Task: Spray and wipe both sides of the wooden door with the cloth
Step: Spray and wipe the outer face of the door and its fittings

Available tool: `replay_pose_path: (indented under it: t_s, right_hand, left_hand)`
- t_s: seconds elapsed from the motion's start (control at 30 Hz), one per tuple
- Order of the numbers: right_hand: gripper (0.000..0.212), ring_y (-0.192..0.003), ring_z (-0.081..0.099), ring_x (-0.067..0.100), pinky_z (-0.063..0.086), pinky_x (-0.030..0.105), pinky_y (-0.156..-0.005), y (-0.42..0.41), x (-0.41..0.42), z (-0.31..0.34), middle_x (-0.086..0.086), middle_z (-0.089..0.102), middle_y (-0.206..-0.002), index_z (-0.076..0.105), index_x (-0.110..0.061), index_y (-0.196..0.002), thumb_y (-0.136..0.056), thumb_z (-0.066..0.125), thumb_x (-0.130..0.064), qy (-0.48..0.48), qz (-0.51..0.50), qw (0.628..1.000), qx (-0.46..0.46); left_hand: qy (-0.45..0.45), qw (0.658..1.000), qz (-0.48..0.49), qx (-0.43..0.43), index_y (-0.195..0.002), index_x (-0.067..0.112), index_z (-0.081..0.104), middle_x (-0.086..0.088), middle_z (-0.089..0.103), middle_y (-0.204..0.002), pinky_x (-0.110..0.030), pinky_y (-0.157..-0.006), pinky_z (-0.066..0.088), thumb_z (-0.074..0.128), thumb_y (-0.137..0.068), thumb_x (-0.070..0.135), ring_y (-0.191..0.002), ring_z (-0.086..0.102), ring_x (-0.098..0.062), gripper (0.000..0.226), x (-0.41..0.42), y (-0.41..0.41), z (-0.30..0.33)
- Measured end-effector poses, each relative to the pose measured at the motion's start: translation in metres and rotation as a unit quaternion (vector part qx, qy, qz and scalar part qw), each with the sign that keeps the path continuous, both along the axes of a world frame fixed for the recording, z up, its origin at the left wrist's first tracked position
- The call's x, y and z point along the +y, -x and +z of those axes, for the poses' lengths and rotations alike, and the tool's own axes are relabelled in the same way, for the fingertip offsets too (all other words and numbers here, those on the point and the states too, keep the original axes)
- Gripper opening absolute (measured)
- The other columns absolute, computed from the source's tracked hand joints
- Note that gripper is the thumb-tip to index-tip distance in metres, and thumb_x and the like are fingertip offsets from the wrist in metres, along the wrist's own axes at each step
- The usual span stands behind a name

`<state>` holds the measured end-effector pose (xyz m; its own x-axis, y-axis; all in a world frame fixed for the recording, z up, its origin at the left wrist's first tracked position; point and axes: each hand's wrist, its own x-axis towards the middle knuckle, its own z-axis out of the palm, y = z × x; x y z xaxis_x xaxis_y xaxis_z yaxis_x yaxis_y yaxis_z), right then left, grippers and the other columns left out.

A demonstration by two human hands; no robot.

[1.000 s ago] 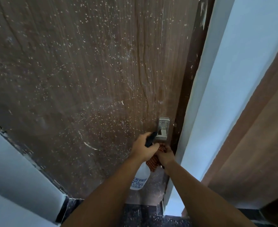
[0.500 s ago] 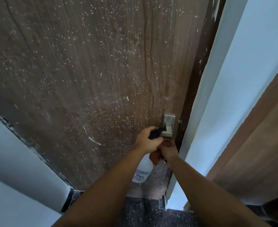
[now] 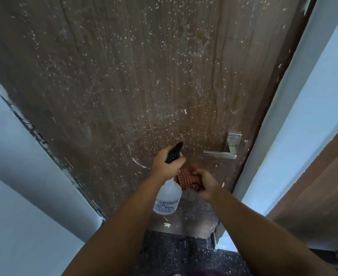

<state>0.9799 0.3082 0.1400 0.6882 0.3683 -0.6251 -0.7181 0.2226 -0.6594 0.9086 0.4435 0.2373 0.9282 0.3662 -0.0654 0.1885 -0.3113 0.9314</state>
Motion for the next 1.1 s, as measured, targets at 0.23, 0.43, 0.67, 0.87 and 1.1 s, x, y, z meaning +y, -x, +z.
replay_pose_path:
  t_s: [0.23,0.43,0.67,0.87,1.1]
  right_hand:
    - [0.026,-0.101,0.061,0.039,0.051,0.05,-0.092,0.042,0.087,0.046,0.025,0.062,-0.116,0.054,-0.001,-0.118,-0.094,0.049,-0.011,-0.06,0.048,0.997,-0.018]
    - [0.032,-0.097,0.065,0.034,0.056,0.04,-0.075,0.056,0.158,0.124,0.022,0.067,-0.115,0.056,-0.001,-0.124,-0.095,0.057,-0.014,-0.112,0.031,0.985,-0.125]
    - [0.033,-0.096,0.068,0.031,0.056,0.036,-0.069,0.062,0.197,0.253,0.019,0.07,-0.112,0.062,0.0,-0.121,-0.093,0.062,-0.019,-0.114,-0.002,0.949,-0.293]
    - [0.035,-0.092,0.07,0.03,0.059,0.036,-0.064,0.063,0.189,0.409,0.016,0.071,-0.108,0.058,-0.005,-0.122,-0.093,0.066,-0.024,-0.093,-0.119,0.875,-0.46]
    - [0.033,-0.1,0.062,0.029,0.059,0.047,-0.074,0.064,0.146,0.579,0.011,0.058,-0.114,0.037,-0.016,-0.115,-0.097,0.061,-0.029,0.005,-0.251,0.717,-0.65]
  left_hand:
    - [-0.008,0.999,0.03,-0.019,-0.091,0.011,0.067,-0.008,0.061,-0.071,-0.034,-0.059,0.051,0.067,-0.091,0.012,-0.057,0.058,-0.02,0.001,0.105,0.048,0.038]
    - [-0.016,0.996,0.04,-0.08,-0.086,0.014,0.068,-0.006,0.062,-0.072,-0.031,-0.06,0.052,0.067,-0.091,0.013,-0.058,0.059,-0.019,0.005,0.161,0.068,0.093]
    - [-0.058,0.983,0.013,-0.176,-0.086,0.02,0.062,-0.006,0.062,-0.077,-0.029,-0.055,0.053,0.067,-0.093,0.019,-0.057,0.06,-0.018,0.009,0.183,0.068,0.198]
    - [-0.068,0.951,-0.019,-0.301,-0.088,0.015,0.068,-0.008,0.068,-0.077,-0.027,-0.052,0.048,0.069,-0.091,0.02,-0.05,0.059,-0.016,0.005,0.175,0.065,0.338]
    - [-0.078,0.909,-0.047,-0.406,-0.09,0.008,0.071,-0.012,0.071,-0.077,-0.031,-0.056,0.053,0.066,-0.09,0.016,-0.046,0.056,-0.017,0.009,0.149,0.072,0.489]
